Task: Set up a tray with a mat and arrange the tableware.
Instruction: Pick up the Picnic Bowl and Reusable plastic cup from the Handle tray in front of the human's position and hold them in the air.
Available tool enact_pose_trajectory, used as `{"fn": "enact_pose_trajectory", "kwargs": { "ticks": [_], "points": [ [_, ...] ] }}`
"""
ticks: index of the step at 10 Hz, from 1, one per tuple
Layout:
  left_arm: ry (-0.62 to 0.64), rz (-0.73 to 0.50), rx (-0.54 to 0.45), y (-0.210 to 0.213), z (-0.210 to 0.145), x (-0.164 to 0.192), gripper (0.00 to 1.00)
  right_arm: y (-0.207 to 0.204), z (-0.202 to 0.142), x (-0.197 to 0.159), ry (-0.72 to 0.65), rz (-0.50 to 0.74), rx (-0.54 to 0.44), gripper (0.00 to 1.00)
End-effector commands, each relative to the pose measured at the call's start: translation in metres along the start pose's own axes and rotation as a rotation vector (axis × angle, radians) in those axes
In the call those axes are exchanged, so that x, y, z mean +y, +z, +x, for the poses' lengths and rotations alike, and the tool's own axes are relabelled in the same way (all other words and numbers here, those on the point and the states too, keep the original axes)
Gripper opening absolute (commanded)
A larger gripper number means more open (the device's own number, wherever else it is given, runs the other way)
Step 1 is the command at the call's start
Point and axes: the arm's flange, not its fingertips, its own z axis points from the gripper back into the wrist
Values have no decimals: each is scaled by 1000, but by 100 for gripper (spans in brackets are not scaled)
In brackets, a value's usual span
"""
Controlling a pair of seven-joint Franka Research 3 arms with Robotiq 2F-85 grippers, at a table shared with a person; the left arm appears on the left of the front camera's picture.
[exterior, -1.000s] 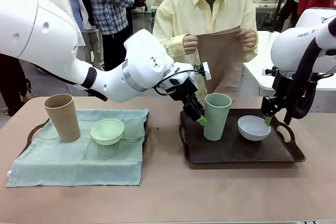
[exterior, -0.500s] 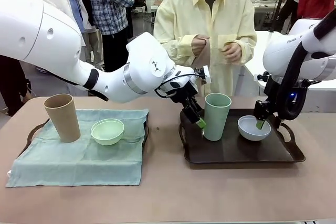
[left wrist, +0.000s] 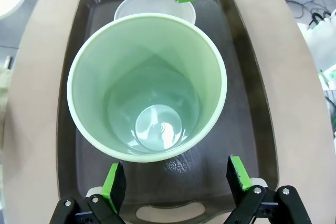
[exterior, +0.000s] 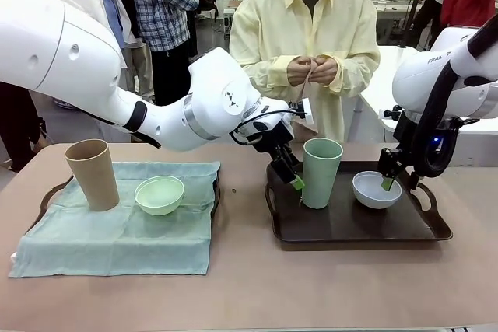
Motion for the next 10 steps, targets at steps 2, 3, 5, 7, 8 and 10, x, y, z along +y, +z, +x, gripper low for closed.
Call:
{"fn": "enact_pose_trajectory", "kwargs": {
  "ticks": [2, 3, 5, 7, 8, 10],
  "points": [
    [-25, 27, -67, 1, -2, 1, 100, -7, 7, -5, 1, 1, -9, 72],
    [-31, 73, -108, 0, -5, 5, 100, -10, 8, -8, 22, -4, -2, 72],
    [-35, 76, -151, -7, -8, 14, 100, -17, 15, -14, 4, -18, -4, 72],
    [-49, 72, -176, -18, -11, 18, 100, -26, 22, -17, -6, -17, -10, 72],
    [-51, 64, -189, -25, -12, 21, 100, -29, 23, -17, -4, -13, -12, 72],
    [-51, 49, -205, -36, -11, 20, 100, -35, 26, -19, 8, 8, -27, 72]
  ]
}}
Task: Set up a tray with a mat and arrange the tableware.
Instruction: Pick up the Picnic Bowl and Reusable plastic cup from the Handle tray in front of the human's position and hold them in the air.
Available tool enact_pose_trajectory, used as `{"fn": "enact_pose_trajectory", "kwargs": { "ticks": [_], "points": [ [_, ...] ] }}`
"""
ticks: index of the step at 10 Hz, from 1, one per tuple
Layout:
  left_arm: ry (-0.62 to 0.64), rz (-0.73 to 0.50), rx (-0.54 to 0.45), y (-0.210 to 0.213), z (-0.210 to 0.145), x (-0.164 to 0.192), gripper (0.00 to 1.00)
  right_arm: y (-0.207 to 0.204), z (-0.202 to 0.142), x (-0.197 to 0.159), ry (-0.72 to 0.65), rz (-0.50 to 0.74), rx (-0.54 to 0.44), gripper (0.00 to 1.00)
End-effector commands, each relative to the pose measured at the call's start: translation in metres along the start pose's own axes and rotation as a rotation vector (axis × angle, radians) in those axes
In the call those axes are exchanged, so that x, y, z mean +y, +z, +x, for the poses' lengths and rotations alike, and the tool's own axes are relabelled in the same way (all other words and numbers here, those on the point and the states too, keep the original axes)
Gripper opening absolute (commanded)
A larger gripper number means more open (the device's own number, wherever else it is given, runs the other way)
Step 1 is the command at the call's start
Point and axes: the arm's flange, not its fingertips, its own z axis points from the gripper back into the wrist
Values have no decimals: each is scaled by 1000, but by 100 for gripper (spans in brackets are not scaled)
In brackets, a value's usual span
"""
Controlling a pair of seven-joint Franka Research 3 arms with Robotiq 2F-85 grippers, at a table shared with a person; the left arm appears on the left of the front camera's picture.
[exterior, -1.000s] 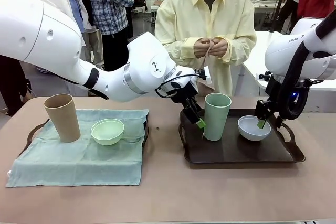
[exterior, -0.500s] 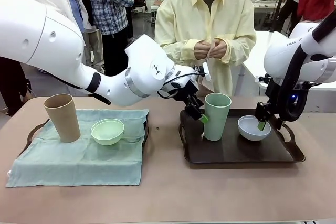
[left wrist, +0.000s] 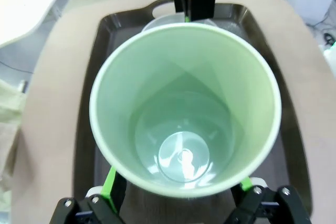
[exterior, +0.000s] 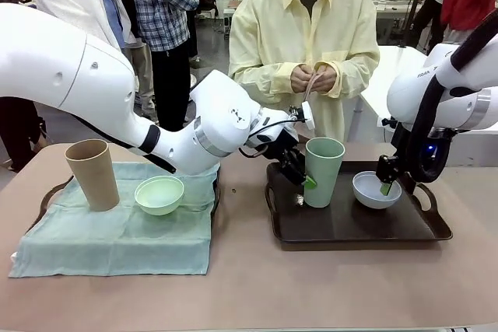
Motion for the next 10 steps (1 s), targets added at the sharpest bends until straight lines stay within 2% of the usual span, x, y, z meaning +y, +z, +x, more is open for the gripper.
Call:
{"fn": "enact_pose_trajectory", "kwargs": {
  "ticks": [1, 6, 7, 8, 9, 10],
  "points": [
    [-17, -29, -46, -3, -3, 2, 100, -4, 10, -4, 30, 37, -44, 72],
    [-2, -92, -96, -28, -4, 6, 100, -12, 20, -7, 55, 94, -65, 72],
    [1, -85, -102, -30, -5, 5, 41, -12, 19, -8, 69, 93, -63, 13],
    [2, -84, -116, -31, -3, 6, 41, -11, 18, -9, 64, 94, -63, 13],
    [6, -86, -126, -32, -3, 7, 0, -11, 18, -10, 61, 96, -65, 0],
    [7, -88, -129, -32, -2, 7, 36, -11, 18, -10, 59, 96, -63, 11]
  ]
}}
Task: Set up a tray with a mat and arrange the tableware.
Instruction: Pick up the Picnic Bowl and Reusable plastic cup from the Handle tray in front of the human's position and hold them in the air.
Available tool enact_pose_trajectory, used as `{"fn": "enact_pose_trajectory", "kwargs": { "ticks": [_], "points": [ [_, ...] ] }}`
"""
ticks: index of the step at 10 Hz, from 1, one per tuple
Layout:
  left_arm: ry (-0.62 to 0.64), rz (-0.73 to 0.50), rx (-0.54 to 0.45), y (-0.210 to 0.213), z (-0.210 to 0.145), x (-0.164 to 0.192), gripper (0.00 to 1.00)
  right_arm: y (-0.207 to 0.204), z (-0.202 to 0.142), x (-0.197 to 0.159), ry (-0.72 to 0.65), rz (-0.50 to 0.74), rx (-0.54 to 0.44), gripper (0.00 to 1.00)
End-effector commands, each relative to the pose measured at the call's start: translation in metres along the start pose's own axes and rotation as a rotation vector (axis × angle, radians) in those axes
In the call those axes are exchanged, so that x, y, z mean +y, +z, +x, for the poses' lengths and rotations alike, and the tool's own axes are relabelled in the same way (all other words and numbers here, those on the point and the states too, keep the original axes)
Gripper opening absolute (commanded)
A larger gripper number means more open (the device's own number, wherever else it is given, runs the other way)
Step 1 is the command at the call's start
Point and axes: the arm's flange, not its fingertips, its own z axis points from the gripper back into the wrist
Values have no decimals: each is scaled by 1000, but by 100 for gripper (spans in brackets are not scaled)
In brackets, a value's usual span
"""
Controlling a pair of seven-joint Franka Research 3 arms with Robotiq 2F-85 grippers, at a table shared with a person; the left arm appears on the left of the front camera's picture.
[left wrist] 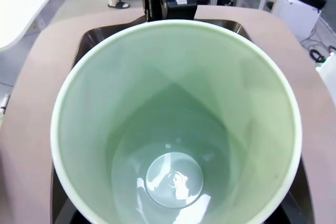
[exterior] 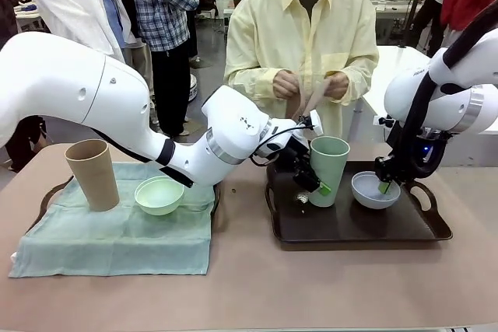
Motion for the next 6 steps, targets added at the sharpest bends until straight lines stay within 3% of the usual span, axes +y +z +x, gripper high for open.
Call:
{"fn": "enact_pose_trajectory", "kwargs": {
  "ticks": [1, 3, 4, 5, 6],
  "points": [
    [-20, -15, -42, 4, 1, 1, 0, -2, 3, -5, 10, 32, -14, 0],
    [-11, -20, -54, 4, 2, 1, 0, -3, 2, -5, 12, 30, -10, 0],
    [-9, -20, -55, 4, 2, 1, 24, -3, 2, -6, 12, 27, -8, 0],
    [-8, -20, -53, 6, 2, 1, 24, -3, 1, -6, 12, 27, -6, 0],
    [-11, -18, -48, 7, 3, 1, 0, -2, 1, -6, 12, 25, -7, 0]
  ]
}}
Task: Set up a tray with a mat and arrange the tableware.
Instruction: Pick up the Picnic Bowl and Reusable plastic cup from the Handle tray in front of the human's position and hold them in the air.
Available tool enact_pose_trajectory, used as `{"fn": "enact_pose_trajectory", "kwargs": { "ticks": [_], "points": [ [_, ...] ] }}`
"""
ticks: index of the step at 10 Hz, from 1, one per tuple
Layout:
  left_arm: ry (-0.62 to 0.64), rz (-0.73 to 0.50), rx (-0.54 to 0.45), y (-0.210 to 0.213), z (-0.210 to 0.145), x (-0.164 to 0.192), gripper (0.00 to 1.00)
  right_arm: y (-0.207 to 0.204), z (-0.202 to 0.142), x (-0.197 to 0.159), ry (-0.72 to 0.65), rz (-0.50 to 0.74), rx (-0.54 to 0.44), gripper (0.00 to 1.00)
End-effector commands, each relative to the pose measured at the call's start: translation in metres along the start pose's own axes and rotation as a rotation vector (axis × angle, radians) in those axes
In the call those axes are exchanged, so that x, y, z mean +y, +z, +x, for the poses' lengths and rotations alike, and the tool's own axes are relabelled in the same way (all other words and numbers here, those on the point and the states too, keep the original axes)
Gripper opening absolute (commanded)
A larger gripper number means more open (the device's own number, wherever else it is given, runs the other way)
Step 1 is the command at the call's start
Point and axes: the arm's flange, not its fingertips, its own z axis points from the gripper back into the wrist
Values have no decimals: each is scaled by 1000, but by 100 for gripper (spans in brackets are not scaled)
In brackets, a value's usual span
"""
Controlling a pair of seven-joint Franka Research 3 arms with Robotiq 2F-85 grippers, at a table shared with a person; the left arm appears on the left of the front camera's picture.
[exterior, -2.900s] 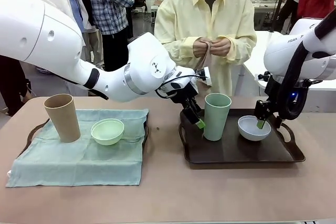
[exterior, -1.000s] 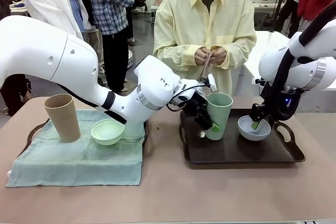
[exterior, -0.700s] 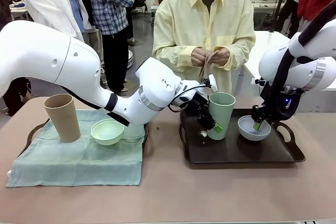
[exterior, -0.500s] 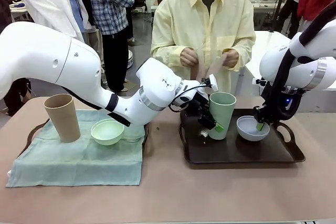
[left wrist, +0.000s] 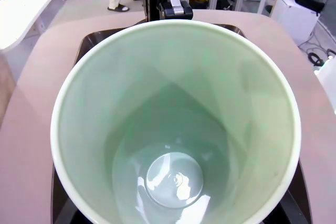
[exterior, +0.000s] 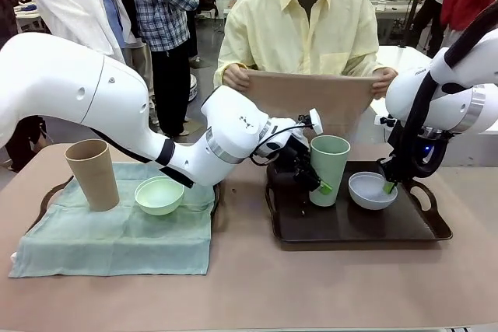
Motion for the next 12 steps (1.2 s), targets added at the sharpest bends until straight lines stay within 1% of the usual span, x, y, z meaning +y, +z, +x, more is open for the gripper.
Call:
{"fn": "enact_pose_trajectory", "kwargs": {
  "ticks": [1, 2, 4, 7, 10, 12],
  "points": [
    [-18, -11, -21, 7, 4, -1, 24, -2, 0, -5, 11, 26, -5, 0],
    [-20, -16, 1, 13, 11, -7, 0, 10, -5, -1, 28, 54, 28, 0],
    [-79, 5, 14, 38, 48, -28, 0, 64, -27, 9, 63, -7, 0, 0],
    [-148, 60, 6, 80, 106, -58, 0, 150, -63, 12, 58, -48, -82, 0],
    [-194, 106, -9, 107, 151, -88, 0, 210, -89, 20, 67, -49, -118, 0],
    [-152, 116, -12, 118, 168, -97, 0, 236, -101, 31, 73, -57, -144, 0]
  ]
}}
